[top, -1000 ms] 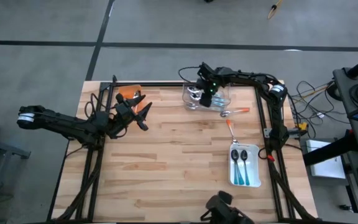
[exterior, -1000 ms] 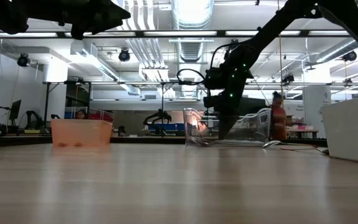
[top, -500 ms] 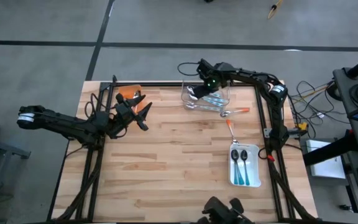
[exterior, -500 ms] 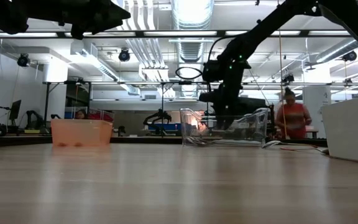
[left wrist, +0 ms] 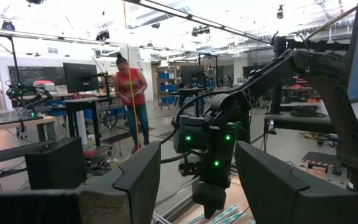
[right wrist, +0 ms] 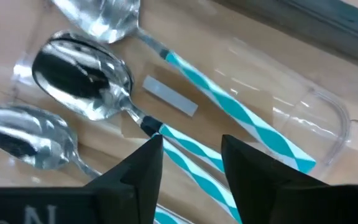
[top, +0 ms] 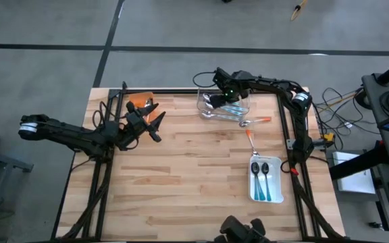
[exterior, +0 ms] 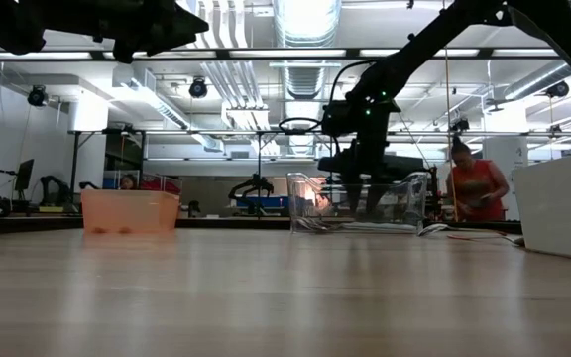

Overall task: Sort silverware by color (type)
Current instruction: Adjust the blue patterned spoon on the transparent bin

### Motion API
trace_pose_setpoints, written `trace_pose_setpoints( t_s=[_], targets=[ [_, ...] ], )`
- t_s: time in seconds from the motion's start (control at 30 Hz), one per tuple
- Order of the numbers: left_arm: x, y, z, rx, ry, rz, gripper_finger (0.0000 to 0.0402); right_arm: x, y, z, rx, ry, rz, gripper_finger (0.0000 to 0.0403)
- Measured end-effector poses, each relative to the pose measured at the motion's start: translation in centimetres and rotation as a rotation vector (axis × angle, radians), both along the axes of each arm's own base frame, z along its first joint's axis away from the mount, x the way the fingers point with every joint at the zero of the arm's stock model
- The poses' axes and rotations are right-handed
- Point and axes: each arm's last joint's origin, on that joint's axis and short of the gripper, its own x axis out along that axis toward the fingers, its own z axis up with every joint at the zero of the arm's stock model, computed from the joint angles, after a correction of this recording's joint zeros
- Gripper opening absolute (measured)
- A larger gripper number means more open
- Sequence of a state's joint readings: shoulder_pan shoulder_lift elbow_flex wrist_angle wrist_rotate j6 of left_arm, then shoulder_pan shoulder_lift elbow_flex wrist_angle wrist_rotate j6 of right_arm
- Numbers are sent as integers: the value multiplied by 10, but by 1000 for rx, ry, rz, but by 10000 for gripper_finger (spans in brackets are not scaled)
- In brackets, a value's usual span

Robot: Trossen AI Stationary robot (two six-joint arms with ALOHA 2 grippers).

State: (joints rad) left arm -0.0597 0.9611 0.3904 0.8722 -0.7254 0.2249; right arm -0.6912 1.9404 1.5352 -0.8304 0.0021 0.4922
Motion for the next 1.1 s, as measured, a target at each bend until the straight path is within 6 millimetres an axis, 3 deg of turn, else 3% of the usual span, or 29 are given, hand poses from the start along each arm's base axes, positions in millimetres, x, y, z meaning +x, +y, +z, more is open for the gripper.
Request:
trace_pose_setpoints(
  t_s=[0.5,1.1],
  targets=[
    [0,0,0,2,0,1,188,13,11,-9,1,-9,10,173],
    [0,0,0,2,1,1,188,16,5,-22,-54,39,59,158]
  ],
)
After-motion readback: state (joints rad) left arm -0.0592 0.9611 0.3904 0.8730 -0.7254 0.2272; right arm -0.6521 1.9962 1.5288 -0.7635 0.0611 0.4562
